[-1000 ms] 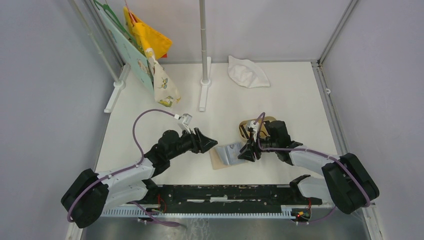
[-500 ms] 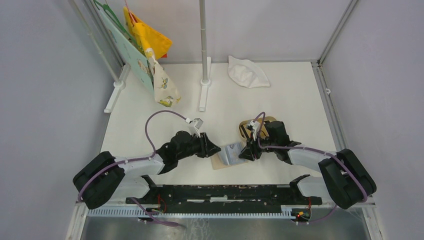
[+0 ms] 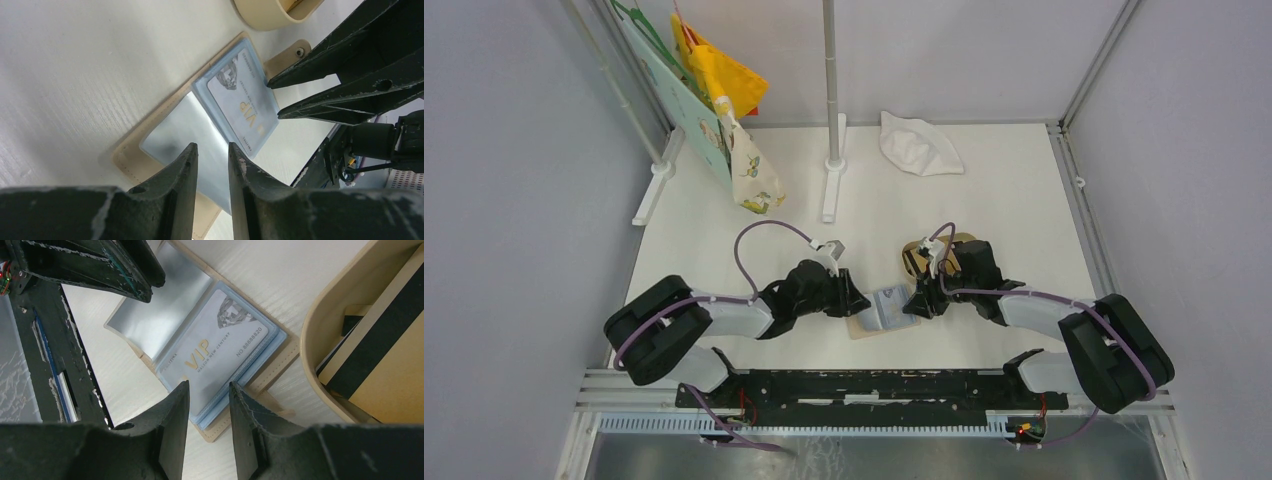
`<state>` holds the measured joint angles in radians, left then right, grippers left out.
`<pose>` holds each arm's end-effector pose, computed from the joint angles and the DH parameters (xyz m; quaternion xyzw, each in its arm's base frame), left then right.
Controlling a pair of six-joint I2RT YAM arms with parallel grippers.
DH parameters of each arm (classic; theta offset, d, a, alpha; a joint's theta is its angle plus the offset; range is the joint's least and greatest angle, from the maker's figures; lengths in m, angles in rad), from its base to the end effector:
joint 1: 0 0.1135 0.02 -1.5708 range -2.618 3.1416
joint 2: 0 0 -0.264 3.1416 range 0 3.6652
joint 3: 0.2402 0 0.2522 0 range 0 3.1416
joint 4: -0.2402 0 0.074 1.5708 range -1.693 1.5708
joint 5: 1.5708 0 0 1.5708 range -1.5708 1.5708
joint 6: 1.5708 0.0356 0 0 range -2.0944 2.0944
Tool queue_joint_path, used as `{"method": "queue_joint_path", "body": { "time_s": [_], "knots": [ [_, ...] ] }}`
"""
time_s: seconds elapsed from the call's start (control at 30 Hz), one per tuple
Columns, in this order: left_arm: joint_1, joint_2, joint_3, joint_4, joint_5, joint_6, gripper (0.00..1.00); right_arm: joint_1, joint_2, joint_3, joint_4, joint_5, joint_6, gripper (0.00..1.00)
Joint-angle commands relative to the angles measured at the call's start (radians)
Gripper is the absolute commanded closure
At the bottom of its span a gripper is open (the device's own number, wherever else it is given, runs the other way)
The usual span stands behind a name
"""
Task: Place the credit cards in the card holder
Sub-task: Turn over the card slot in the card holder.
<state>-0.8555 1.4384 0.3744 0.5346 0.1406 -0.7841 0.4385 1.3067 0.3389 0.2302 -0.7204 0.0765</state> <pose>0.1607 -0.1926 0.1350 0.0658 0.8635 -0.4044 0.2941 0.1838 0.1121 0.1329 -0.2943 0.8161 0.4081 0.2841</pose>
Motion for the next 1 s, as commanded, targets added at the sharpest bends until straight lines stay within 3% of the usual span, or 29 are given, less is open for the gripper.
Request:
{"method": "queue_joint_path", "body": {
  "time_s": [0.0, 0.73, 0.97],
  "knots": [
    [-0.007, 0.032, 0.045, 0.059, -0.017, 0.009, 0.65, -0.003, 0.011, 0.036, 0.016, 0.002, 0.018, 0.59],
    [-0.03, 0.087, 0.075, 0.059, 0.005, 0.017, 0.65, -0.033, 0.049, 0.025, 0.128, -0.157, 0.174, 0.61],
    [-0.033, 0.089, 0.077, 0.059, 0.005, 0.017, 0.66, -0.044, 0.062, 0.019, 0.132, -0.131, 0.183, 0.6]
  ]
}}
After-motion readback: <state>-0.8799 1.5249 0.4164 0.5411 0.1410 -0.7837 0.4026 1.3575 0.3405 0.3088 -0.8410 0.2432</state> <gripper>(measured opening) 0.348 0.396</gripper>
